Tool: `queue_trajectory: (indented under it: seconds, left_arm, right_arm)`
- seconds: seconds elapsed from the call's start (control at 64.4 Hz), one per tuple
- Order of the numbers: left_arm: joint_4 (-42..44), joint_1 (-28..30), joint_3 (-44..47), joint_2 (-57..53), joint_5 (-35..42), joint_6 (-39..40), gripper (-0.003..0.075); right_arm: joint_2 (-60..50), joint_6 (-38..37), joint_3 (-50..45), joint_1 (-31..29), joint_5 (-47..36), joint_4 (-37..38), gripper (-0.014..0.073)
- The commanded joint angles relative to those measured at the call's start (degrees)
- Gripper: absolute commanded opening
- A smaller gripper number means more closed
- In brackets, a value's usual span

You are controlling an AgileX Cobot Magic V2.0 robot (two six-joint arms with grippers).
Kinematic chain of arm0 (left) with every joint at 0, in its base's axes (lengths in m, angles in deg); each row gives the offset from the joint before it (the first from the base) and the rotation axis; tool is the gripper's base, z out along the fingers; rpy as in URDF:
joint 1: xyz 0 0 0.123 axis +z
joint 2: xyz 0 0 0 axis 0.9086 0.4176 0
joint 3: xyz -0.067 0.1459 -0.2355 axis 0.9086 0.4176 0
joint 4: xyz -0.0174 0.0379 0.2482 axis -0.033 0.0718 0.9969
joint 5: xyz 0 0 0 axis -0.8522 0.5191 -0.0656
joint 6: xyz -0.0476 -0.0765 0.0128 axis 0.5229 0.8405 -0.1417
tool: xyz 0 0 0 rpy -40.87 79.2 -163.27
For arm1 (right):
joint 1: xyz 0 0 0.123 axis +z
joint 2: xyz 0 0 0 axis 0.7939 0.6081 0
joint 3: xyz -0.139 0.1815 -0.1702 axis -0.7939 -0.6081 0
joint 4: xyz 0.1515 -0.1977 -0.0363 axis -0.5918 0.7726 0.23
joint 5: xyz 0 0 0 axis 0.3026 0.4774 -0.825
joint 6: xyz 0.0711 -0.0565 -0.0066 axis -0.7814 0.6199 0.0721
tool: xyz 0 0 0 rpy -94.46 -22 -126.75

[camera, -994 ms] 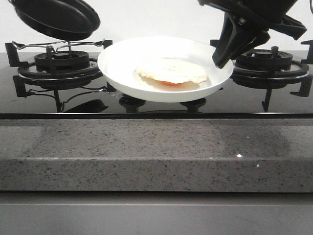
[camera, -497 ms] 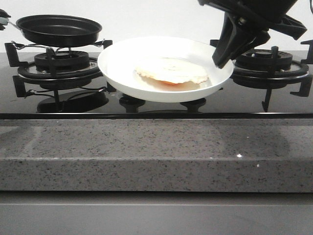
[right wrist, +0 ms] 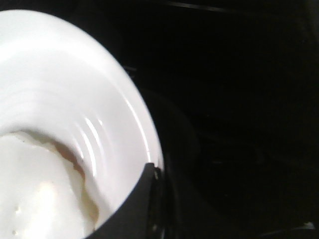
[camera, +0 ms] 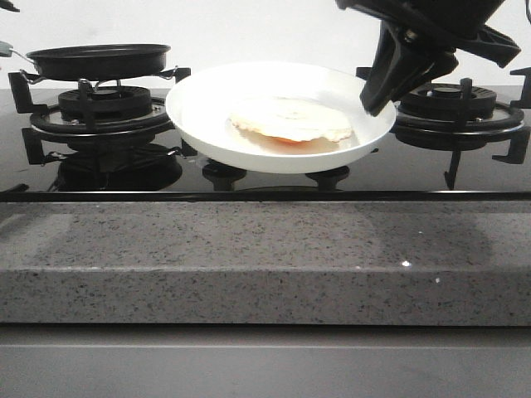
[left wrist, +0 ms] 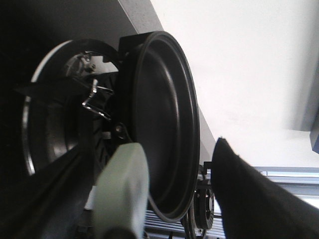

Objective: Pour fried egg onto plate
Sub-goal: 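Tip the egg onto the plate and lower the pan back onto its burner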

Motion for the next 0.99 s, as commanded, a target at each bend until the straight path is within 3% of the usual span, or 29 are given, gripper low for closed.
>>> queue_trajectory:
  seconds: [0.0, 0.342, 0.574, 0.776, 0.978]
  left_arm:
    - [-2.41, 1.93, -1.95, -2.54, -2.33, 0.16, 0.0498]
    - [-1.29, 7.79, -1.95, -4.47, -6.66, -1.24, 0.0494]
    - [3.00, 6.72, -1.95, -11.73, -5.56, -3.23, 0.0494]
    - [19.11, 1.69, -1.95, -20.86, 0.39, -2.25, 0.0494]
    - [44.21, -9.26, -1.95, -29.10, 6.81, 8.73, 0.0494]
  right_arm:
    - [-1.73, 0.37, 1.36, 0.05, -2.60, -0.59, -0.0066]
    - [-1.73, 0.37, 1.36, 0.05, -2.60, -0.59, -0.0066]
    - [-1.73, 0.37, 1.36, 0.05, -2.60, -0.59, -0.0066]
    - [-1.73, 0.37, 1.36, 0.05, -2.60, -0.59, -0.0066]
    - [-1.73, 0.37, 1.36, 0.05, -2.60, -0.59, -0.0066]
